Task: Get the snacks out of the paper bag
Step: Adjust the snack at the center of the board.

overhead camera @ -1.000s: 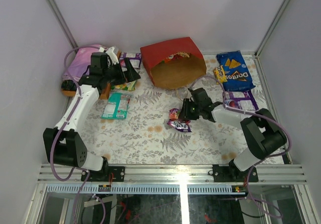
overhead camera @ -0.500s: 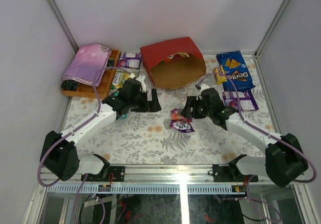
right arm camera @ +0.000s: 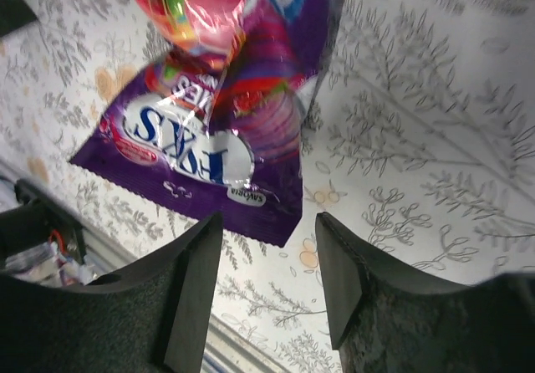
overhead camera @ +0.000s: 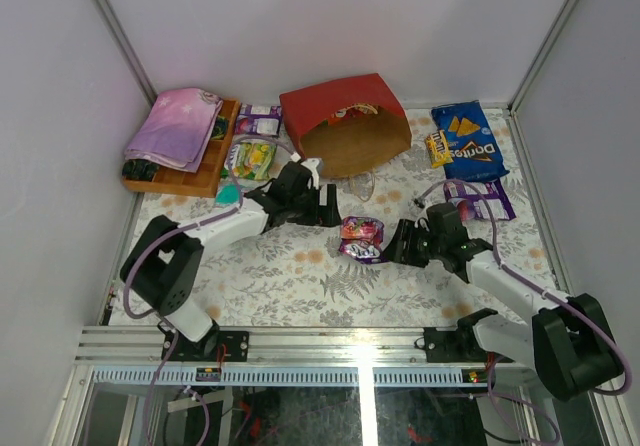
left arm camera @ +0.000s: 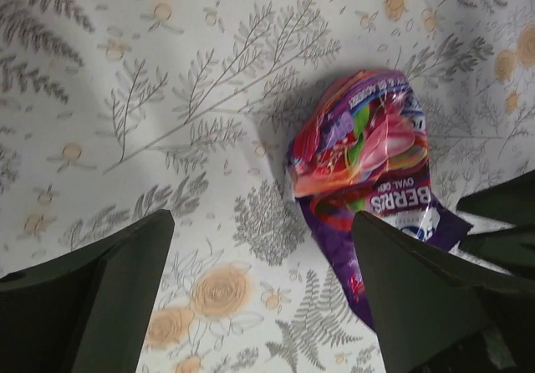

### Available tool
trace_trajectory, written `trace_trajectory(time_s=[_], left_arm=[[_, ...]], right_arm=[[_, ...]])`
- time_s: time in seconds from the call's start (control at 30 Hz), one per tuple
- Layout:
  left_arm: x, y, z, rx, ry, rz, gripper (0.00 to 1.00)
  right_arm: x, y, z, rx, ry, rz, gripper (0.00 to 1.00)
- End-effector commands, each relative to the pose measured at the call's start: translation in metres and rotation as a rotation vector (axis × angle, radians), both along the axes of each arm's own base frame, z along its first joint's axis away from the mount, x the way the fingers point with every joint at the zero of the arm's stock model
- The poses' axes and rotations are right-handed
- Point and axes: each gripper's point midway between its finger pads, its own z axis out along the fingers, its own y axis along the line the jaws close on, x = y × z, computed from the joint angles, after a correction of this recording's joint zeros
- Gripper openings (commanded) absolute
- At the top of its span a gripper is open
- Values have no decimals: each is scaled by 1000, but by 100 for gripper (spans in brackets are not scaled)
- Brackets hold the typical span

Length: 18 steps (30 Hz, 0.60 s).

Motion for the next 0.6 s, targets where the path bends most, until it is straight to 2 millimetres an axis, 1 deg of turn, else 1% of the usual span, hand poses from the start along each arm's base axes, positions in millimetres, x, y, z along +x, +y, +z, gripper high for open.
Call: trace_trajectory(time_s=[0.0,0.1,0.27,0.33,0.47,0.57], left_arm=[[31,-24,16,-70,-119,-37,86],[35,-28,6,-64,-115,-48,85],[41,-32,-2,-57,-122,-53,83],[44,-34,-5,-54,-116,-54,81],[48,-38,-9,-53,-115,-56,79],[50,-41,-7,-64,-128,-70,78]], right_arm=[[-19,20,-2,161,105,55,54],[-22,21,-10,190,139,53,52],[-20,23,-15,208,165,58,46],[-19,23,-16,212,169,56,38],[-16,24,-17,219,167,53,27],[-14,25,-19,224,171,51,17]])
